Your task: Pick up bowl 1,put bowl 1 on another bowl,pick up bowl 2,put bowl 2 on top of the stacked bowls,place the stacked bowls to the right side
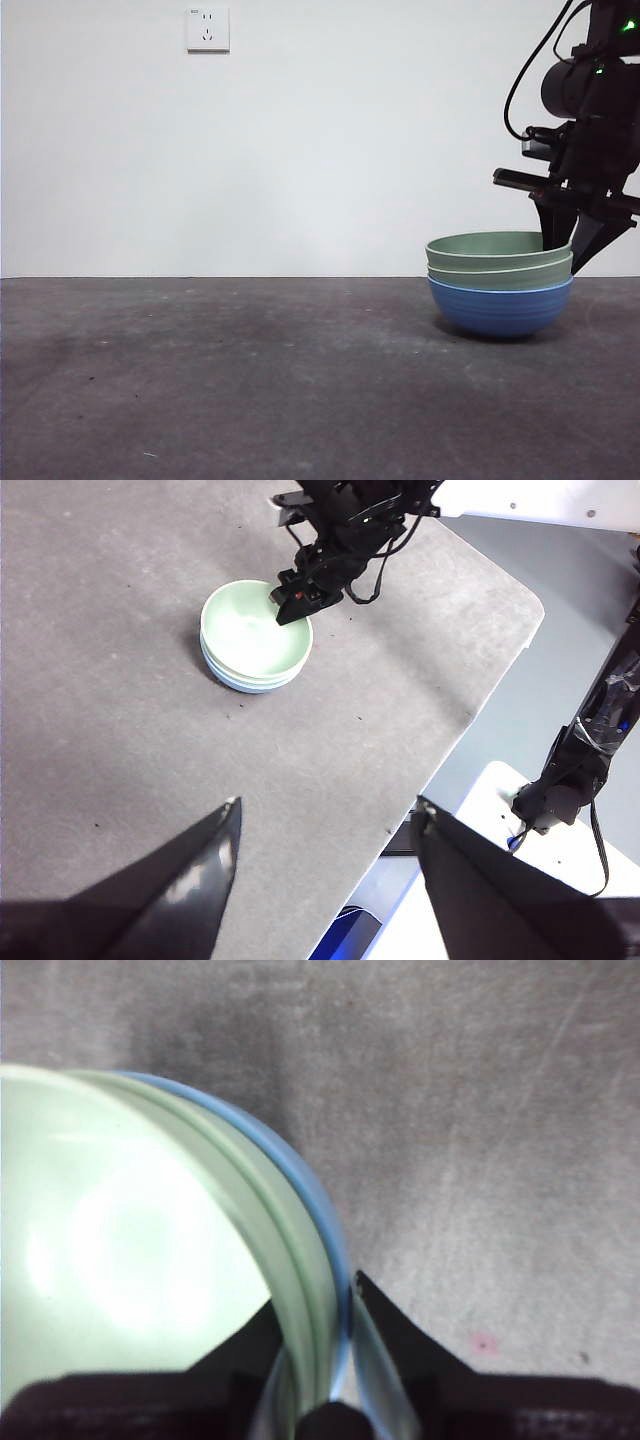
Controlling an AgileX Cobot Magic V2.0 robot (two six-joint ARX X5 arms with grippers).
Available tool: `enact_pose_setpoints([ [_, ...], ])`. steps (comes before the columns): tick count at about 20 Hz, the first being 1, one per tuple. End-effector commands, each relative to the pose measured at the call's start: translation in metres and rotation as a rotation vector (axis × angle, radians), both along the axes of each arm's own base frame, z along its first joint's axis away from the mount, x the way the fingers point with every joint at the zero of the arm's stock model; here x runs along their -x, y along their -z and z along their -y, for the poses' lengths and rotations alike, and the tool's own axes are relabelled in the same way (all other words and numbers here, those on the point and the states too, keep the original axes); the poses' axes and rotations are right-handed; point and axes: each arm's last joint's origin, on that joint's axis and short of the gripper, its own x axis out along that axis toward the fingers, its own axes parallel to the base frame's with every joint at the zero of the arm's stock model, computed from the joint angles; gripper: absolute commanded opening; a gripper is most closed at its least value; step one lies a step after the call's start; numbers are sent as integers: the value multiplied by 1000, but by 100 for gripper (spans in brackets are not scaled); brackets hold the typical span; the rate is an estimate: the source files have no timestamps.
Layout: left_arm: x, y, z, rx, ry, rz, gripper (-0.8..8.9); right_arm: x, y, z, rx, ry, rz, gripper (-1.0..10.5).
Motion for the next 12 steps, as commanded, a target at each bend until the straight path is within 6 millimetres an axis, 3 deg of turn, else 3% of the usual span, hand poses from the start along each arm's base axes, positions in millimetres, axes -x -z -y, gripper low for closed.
enact_pose_setpoints([
  [1, 3, 3, -1, -26, 14, -37, 283, -2, 6, -1, 0, -11, -9, -11],
  [4, 3, 3, -1, -27, 14, -37, 283, -3, 7, 2, 0, -4, -7, 41],
  [7, 3, 3, -1, -27, 14, -37, 283, -3, 7, 4, -1, 3, -8, 258],
  [12, 3, 4, -1, -28, 12, -36, 283, -3, 6, 4, -4, -11, -2, 292],
])
